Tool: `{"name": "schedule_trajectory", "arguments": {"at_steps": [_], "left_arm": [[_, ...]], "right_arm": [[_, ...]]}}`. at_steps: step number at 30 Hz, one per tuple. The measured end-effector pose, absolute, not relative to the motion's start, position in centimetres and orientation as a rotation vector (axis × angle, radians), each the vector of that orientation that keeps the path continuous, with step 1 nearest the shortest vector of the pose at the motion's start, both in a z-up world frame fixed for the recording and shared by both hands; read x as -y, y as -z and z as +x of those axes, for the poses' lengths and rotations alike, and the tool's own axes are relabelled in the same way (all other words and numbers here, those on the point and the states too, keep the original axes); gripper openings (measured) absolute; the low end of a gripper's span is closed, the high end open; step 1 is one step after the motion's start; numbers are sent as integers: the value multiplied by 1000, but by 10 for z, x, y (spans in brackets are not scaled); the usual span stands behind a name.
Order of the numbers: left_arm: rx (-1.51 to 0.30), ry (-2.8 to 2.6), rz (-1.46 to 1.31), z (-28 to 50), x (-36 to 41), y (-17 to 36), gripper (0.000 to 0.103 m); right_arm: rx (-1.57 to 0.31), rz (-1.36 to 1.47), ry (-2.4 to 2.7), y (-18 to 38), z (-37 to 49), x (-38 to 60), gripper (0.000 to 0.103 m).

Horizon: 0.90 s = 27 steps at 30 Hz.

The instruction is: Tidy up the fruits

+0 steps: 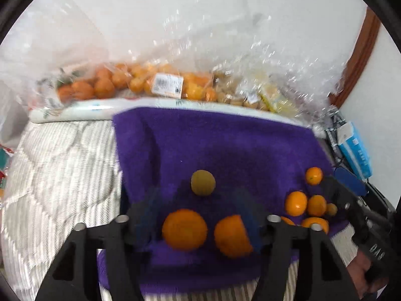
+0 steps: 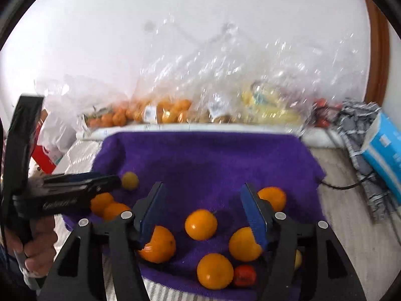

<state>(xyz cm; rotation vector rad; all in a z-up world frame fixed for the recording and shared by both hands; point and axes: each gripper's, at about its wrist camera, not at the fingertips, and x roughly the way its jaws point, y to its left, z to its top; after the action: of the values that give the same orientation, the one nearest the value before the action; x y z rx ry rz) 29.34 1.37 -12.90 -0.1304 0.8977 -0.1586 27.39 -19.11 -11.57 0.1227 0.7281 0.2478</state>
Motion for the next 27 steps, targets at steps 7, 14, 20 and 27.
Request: {"name": "schedule_trajectory", "arguments": {"at_steps": [7,14,20,27], "left_arm": [[-809,146,-128,236,-16,92,73],[-749,123,-111,171,-18,66,81],[-673,105,-128,113,-26,48,90],[-615,109,-93,61,-18,34,96]], "right_arm": [[-674,112,-140,62,214,192,78],[-650,54,-87,32,148,187,85],[-633,60,-63,28,89,188,85],[-614,94,-5,18,44,201,94]]}}
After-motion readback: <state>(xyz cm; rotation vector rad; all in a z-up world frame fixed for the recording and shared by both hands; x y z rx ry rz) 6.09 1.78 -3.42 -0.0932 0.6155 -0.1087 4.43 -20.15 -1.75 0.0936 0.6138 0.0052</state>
